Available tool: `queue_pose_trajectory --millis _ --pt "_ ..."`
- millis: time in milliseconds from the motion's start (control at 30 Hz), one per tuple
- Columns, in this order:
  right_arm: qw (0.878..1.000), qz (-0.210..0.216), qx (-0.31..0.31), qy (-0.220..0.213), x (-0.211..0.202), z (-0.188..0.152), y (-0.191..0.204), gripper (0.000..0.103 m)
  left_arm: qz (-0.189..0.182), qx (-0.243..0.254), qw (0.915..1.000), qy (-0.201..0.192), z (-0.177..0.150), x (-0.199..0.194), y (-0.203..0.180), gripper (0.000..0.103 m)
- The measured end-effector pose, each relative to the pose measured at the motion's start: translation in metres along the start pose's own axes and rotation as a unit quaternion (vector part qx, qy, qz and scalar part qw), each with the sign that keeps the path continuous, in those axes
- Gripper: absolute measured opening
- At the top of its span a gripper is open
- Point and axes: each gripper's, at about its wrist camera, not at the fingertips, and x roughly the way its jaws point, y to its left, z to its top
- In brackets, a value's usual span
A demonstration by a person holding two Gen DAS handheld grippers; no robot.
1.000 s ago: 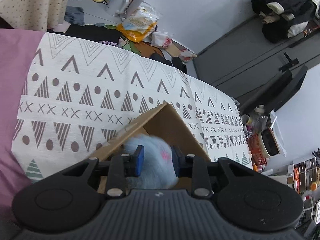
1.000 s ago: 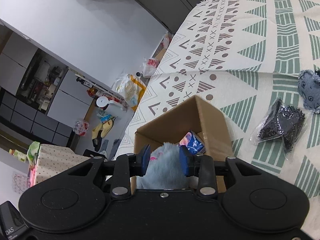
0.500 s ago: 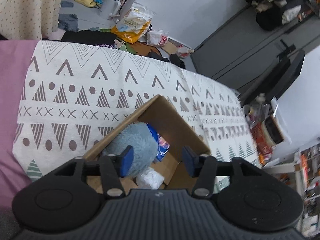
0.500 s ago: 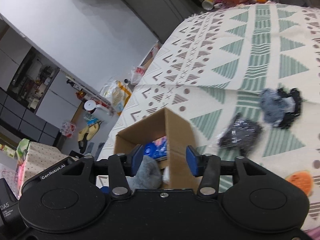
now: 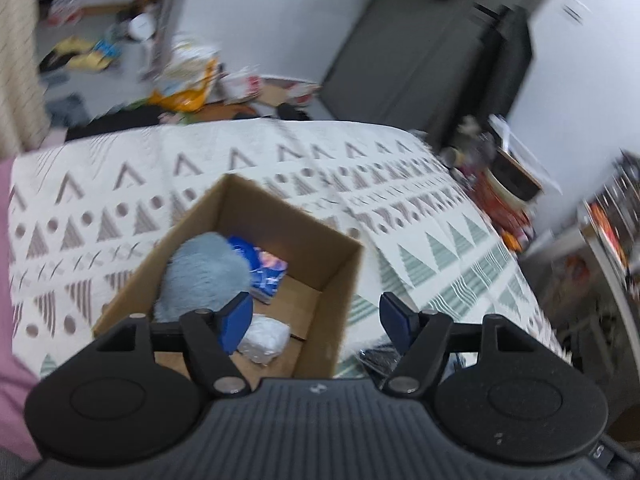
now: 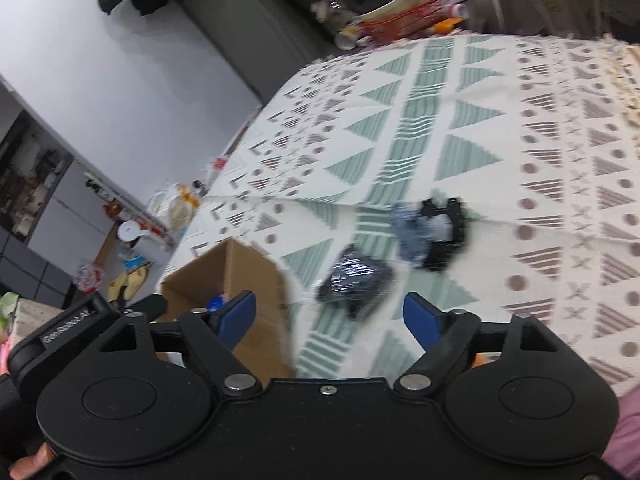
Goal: Organize soft objects
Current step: 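Move the right tool to the burger plush and grasp it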
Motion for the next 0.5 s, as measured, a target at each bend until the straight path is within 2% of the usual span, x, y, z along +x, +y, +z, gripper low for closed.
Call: queue_pose_trajectory --millis 133,200,500 --pt "1.000 -0.017 0.007 0.000 -0.007 0.000 -0.019 0.084 -0.011 0.030 0.9995 0.008 -0.011 0.003 -0.016 0.070" --pt "1.000 -0.026 0.007 0.001 -0.009 0.000 -0.026 0.090 -0.015 0.045 0.9988 0.014 -0.017 0.005 -0.023 0.070" --pt "0.999 -0.046 -0.001 0.019 -0.013 -0.006 -0.048 0.093 -0.039 0.136 0.9898 0.009 -0.043 0.004 -0.058 0.071"
